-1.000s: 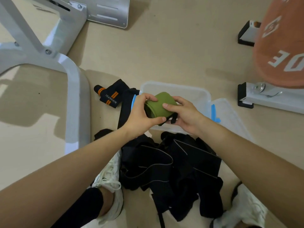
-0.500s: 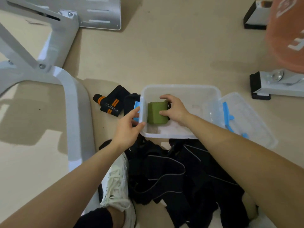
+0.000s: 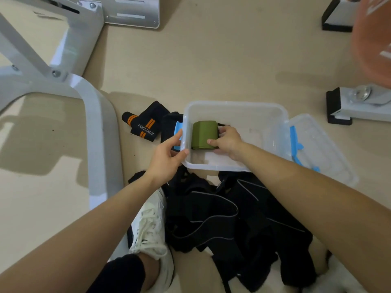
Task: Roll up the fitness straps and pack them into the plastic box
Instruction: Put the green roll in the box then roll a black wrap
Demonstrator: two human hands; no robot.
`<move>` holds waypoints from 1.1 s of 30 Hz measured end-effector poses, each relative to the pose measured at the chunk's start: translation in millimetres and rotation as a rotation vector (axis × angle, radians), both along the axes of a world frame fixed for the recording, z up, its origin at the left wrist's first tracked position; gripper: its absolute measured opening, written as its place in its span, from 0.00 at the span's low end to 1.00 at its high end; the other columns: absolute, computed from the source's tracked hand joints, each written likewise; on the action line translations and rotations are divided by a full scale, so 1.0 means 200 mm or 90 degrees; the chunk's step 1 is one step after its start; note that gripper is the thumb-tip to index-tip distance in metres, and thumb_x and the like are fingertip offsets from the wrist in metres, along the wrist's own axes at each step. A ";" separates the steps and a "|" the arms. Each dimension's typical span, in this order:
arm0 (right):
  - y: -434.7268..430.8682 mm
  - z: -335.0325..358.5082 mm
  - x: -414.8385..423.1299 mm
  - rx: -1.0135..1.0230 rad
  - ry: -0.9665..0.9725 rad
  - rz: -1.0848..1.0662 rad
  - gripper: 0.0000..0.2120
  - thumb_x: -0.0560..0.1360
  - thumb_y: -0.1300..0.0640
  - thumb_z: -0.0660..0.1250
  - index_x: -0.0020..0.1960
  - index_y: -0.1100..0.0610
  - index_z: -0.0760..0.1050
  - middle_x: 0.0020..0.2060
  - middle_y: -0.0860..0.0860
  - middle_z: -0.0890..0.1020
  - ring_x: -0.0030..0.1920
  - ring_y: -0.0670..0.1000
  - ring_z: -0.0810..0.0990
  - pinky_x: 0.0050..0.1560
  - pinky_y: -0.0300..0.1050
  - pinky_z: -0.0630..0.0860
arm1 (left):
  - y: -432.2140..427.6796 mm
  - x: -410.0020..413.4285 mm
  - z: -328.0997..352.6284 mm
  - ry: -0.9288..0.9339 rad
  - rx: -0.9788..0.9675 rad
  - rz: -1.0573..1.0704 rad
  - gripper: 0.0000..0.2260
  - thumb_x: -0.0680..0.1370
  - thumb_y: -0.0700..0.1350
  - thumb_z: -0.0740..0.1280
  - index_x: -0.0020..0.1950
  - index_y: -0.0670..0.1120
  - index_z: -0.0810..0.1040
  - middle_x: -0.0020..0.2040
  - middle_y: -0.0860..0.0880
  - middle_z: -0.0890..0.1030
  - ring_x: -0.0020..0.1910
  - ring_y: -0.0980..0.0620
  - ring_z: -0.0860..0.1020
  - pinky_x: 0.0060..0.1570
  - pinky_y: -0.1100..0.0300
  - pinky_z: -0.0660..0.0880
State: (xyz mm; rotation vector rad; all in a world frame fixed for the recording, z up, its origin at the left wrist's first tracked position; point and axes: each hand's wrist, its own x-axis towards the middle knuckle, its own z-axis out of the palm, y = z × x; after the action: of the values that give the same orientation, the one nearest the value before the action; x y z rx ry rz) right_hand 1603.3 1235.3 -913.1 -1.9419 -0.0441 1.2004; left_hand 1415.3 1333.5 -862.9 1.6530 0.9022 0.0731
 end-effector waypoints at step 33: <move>-1.36 0.25 -0.52 0.014 -0.212 0.212 0.11 0.77 0.64 0.71 0.57 0.53 0.82 0.45 0.51 0.82 0.45 0.47 0.81 0.50 0.38 0.75 | -0.70 -0.22 0.10 0.188 0.096 -0.318 0.13 0.82 0.48 0.67 0.38 0.53 0.75 0.35 0.56 0.77 0.37 0.56 0.77 0.42 0.55 0.72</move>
State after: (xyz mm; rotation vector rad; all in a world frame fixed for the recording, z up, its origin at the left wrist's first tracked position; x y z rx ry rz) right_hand 1499.2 962.7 -863.2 -2.1519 -0.5713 1.0596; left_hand 1371.8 1193.6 -843.4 2.0213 0.6868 -0.4655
